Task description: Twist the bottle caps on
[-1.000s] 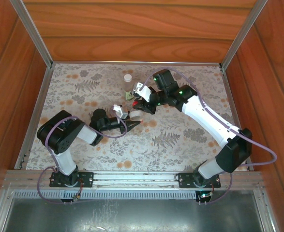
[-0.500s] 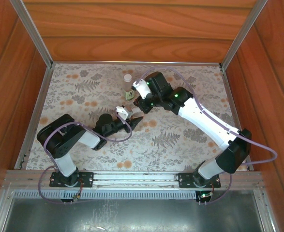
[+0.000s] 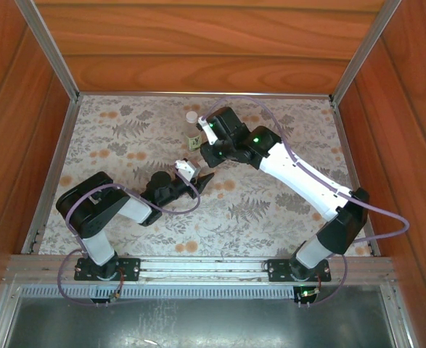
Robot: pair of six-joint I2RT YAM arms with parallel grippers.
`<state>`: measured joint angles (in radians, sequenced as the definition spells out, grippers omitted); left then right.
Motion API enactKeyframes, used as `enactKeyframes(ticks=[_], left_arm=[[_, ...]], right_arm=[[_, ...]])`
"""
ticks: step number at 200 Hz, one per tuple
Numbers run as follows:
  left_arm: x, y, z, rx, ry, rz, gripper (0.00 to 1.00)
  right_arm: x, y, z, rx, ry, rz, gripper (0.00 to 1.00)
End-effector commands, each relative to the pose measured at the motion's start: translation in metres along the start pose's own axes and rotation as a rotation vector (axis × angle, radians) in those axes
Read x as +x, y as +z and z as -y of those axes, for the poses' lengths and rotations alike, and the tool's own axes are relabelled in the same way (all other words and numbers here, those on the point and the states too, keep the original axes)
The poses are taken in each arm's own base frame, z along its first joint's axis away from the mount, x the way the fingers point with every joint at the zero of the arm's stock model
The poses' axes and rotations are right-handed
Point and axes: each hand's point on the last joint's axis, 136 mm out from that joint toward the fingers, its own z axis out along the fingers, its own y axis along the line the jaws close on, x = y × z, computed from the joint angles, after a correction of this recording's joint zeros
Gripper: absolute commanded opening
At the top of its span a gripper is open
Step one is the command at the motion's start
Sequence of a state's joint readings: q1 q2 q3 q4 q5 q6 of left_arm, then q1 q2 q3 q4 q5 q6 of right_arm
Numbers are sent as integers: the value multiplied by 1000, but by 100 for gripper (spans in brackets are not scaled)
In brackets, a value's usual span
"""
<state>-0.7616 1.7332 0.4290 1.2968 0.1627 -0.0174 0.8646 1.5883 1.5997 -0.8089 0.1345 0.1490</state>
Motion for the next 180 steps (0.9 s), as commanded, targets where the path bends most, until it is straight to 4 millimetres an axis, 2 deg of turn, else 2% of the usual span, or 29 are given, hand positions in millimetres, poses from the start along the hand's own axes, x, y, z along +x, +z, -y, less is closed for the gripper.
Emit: enactKeyframes(ticks=[1,15,77,108,135,156,180], left_arm=[[65,-11,-7,-35,9,-228,53],[68,-13,-6,-28,7,-238,53],[74,-15,0,9,9,-260,53],[75,-14,3,38,-12,-265,53],[74,-20,11,147,-72,-265,53],[70,-29,21,281,-136,-257,53],[68,-35,30,382,-186,-256,53]], right_arm=[[37,8,4,32,15,-170,36],[31,6,4,39,-7,-154,38],[18,0,7,56,-50,-124,60],[11,-15,-10,-57,-147,-52,75],[2,-40,-27,-200,-302,107,77],[-10,-59,-26,-308,-365,262,74],[-10,-70,-26,-412,-495,407,69]])
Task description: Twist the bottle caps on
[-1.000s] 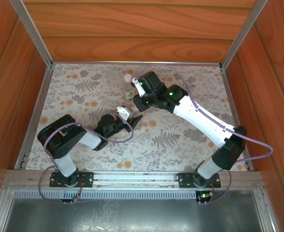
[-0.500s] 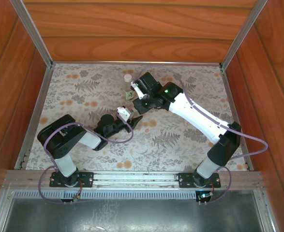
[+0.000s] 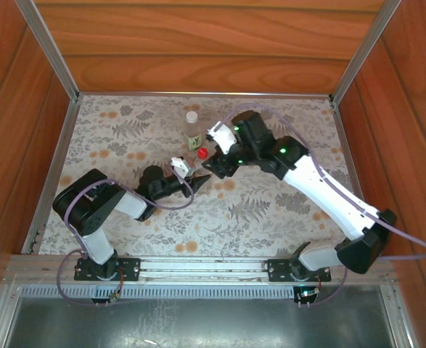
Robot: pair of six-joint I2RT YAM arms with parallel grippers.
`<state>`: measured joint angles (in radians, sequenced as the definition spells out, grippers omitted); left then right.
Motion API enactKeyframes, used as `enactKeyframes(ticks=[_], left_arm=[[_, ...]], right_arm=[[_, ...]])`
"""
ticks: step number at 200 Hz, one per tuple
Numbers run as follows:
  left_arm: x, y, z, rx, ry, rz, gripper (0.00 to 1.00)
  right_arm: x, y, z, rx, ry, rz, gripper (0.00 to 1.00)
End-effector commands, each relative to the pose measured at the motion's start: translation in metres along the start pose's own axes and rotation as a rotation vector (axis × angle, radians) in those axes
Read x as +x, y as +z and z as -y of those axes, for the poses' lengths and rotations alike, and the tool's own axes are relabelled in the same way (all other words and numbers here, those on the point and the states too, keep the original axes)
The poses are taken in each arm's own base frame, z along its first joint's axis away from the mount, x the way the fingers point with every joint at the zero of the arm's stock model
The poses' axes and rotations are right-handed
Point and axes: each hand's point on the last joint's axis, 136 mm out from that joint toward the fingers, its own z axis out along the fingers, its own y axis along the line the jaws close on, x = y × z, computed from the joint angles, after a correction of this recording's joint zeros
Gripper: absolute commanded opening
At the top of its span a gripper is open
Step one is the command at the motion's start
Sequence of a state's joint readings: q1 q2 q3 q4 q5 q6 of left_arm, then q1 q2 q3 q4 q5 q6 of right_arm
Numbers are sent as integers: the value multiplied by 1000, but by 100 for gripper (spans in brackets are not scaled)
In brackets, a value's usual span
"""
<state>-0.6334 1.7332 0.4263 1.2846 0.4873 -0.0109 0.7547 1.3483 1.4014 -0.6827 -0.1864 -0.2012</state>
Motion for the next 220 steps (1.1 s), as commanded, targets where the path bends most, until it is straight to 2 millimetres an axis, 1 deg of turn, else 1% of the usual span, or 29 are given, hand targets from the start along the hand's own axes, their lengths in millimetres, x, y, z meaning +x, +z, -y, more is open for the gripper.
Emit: enactKeyframes(ticks=[1,14,39,59,85,112,140,150,169,181,189,220], left_arm=[[65,-17,32,189,-197,-224,53],[66,-18,36,214,-206,-227,53],[67,-19,38,236,-219,-231,53],[69,-20,37,236,-226,-237,53],[71,-21,36,235,-230,-240,53],[72,-21,36,234,-230,-243,53],[71,-20,33,222,-227,-240,53],[70,-19,32,214,-227,-239,55],[69,-19,30,205,-229,-237,59],[66,-19,29,196,-226,-231,64],[65,-20,27,184,-222,-227,70],[54,-20,18,119,-200,-203,82]], right_arm=[[-25,-9,-14,-160,-218,221,69],[-22,-13,-15,-218,-277,256,67],[-20,-12,0,-273,-286,263,63],[-16,-5,2,-323,-313,254,62],[-18,3,7,-339,-306,238,62],[-21,8,16,-293,-283,266,64],[-26,11,45,-127,-211,310,67],[-27,8,55,-68,-189,323,68],[-25,3,64,12,-162,342,68],[-22,-2,67,49,-146,353,69],[-20,-4,68,66,-138,356,69],[-10,-12,77,152,-74,359,70]])
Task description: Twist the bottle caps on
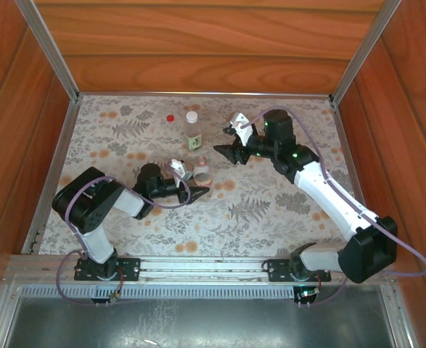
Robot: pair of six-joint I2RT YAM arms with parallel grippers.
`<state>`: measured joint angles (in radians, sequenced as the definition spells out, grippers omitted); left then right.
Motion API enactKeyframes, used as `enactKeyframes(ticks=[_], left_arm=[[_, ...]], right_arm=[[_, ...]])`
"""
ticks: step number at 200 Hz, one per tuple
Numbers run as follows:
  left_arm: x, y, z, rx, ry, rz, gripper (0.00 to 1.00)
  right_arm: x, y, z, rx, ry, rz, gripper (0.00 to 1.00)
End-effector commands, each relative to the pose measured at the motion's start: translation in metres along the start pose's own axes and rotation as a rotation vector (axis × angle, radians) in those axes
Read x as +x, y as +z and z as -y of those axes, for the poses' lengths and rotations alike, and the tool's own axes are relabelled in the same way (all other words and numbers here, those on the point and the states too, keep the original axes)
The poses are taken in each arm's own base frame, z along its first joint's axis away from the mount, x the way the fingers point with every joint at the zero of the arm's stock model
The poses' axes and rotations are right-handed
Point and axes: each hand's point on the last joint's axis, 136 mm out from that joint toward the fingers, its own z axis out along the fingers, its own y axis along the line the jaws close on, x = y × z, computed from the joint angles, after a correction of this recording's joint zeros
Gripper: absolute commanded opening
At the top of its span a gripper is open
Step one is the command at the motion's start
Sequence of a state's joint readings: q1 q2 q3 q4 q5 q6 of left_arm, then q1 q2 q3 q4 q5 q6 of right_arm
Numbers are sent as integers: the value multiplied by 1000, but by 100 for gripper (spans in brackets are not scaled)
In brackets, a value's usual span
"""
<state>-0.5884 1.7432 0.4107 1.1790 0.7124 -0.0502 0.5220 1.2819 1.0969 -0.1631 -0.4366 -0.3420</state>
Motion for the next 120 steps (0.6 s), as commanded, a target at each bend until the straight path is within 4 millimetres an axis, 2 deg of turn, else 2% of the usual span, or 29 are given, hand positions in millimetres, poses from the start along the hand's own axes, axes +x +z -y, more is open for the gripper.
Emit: enactKeyframes(ticks=[1,33,63,104,120], left_arm=[[23,-7,-7,-60,-91,-81,82],[15,-12,-12,-106,-73,-65,98],[2,-26,-17,-167,-52,-32,100],[-12,-67,-41,-360,-12,-12,100],[-19,-91,-64,-545,-11,-5,100]], right_arm=[[-8,-11,19,133,43,40,70],[1,-22,23,203,82,48,73],[5,-31,22,236,118,67,77],[7,-40,26,293,137,88,81],[9,-40,25,290,138,83,81]])
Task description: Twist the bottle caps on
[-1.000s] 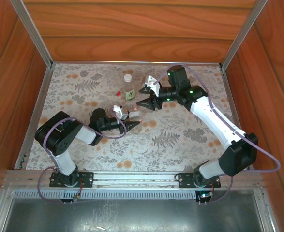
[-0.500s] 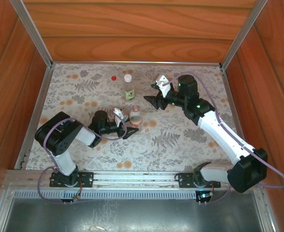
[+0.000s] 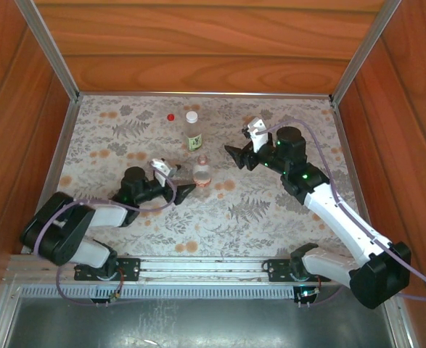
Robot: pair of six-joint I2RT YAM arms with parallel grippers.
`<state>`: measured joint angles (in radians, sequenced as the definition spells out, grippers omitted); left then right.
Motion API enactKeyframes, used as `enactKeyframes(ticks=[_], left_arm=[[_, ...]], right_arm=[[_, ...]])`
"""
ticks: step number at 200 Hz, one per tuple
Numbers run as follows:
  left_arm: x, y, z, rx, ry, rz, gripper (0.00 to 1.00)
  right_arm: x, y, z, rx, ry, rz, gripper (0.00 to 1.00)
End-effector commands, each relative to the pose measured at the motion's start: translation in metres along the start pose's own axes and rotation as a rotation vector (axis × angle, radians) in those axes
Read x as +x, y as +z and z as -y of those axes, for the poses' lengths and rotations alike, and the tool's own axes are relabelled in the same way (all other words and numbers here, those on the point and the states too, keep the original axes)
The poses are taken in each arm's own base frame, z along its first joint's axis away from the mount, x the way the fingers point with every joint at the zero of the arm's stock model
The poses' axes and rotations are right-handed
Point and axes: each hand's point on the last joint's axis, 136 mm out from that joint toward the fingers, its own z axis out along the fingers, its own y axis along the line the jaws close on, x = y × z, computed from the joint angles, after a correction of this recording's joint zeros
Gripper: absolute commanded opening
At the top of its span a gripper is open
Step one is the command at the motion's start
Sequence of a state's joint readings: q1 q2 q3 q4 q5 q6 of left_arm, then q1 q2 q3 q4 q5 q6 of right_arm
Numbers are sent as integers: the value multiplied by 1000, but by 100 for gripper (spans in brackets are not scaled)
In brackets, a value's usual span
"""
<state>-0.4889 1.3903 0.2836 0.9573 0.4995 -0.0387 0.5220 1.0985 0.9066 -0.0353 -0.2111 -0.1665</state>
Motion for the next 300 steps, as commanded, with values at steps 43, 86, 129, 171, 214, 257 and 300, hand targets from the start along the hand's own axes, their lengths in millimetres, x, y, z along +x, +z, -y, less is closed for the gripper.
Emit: enactKeyframes(ticks=[43,86,129,171,214,257,300], left_arm=[[-24,-59,-116,-618,-56,-14,100],[-34,-50,-164,-719,-116,-69,100],[-30,-12,-232,-812,-307,-154,97],[-19,36,-284,-845,-369,-276,94],[2,80,-316,-832,-436,-472,94],[12,105,-336,-822,-429,-528,90],[23,127,-345,-811,-366,-639,86]], right_arm=[[-3,-4,-5,-26,9,42,81],[2,-5,-7,-35,18,38,82],[5,-3,-11,-58,29,35,81],[14,-5,-14,-63,41,27,81],[21,-6,-15,-60,45,17,81],[27,-6,-17,-67,47,1,81],[29,0,-20,-92,61,-2,81]])
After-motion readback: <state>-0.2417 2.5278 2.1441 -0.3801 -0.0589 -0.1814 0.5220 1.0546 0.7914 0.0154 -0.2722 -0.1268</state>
